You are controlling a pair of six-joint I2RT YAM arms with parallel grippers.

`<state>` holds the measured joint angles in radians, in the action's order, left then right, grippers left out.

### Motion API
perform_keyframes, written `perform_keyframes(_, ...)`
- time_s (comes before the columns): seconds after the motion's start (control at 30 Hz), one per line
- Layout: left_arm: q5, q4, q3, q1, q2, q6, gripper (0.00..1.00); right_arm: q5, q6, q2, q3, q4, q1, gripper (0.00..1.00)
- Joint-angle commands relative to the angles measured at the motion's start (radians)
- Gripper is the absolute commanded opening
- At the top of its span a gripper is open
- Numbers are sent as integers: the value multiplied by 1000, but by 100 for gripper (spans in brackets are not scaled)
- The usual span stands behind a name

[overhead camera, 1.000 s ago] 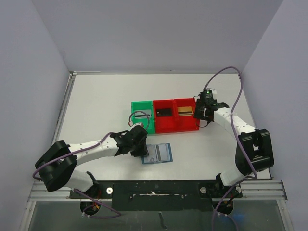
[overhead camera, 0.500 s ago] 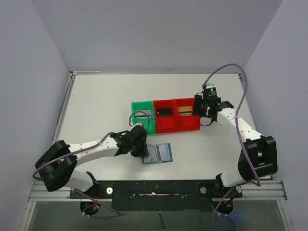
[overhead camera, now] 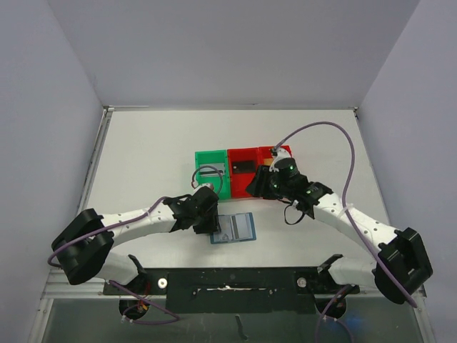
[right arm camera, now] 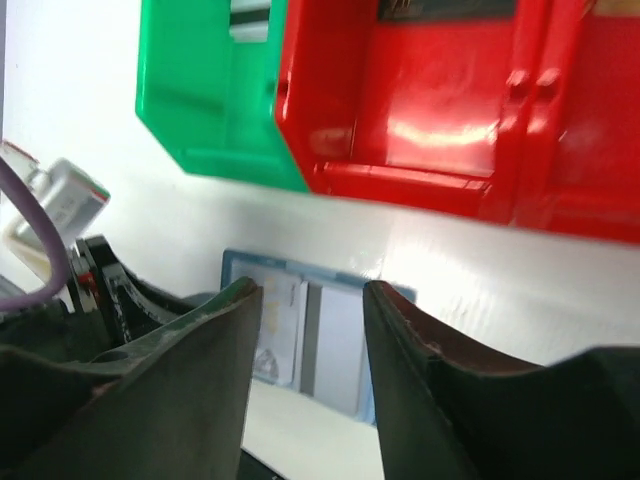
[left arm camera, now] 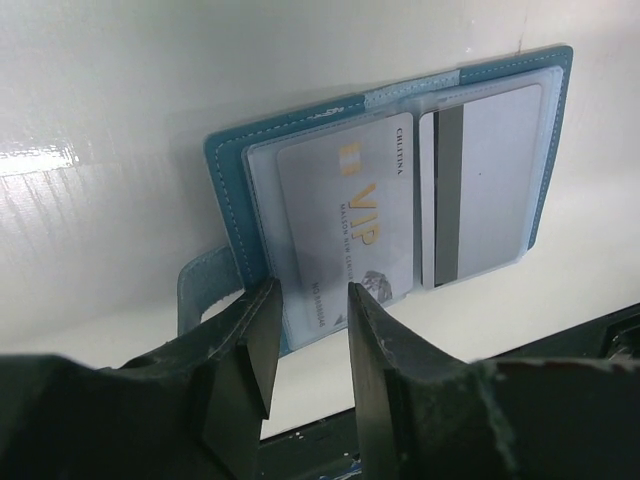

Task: Take the credit cards out of the card holder

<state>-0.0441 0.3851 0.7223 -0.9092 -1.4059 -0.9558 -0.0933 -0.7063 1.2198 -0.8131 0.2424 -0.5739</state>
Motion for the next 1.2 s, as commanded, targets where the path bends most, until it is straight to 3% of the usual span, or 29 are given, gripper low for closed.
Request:
perform_keyframes(0.0, -21, -27, 13, -2, 43, 17, 33, 68, -202, -36, 61, -112, -92, 43)
perform_keyframes(0.2, -19, -11, 39, -5, -10, 24, 26, 30, -327, -9, 183, -274, -200, 38)
perform_keyframes(0.47, -25, -37, -15, -5, -20, -8, 21, -11, -362, 114, 161, -321, -266, 36)
perform_keyframes(1.17, -34, -69, -61, -7, -50, -44, 18, 72, -407, 297, 59, -88, -350, 36)
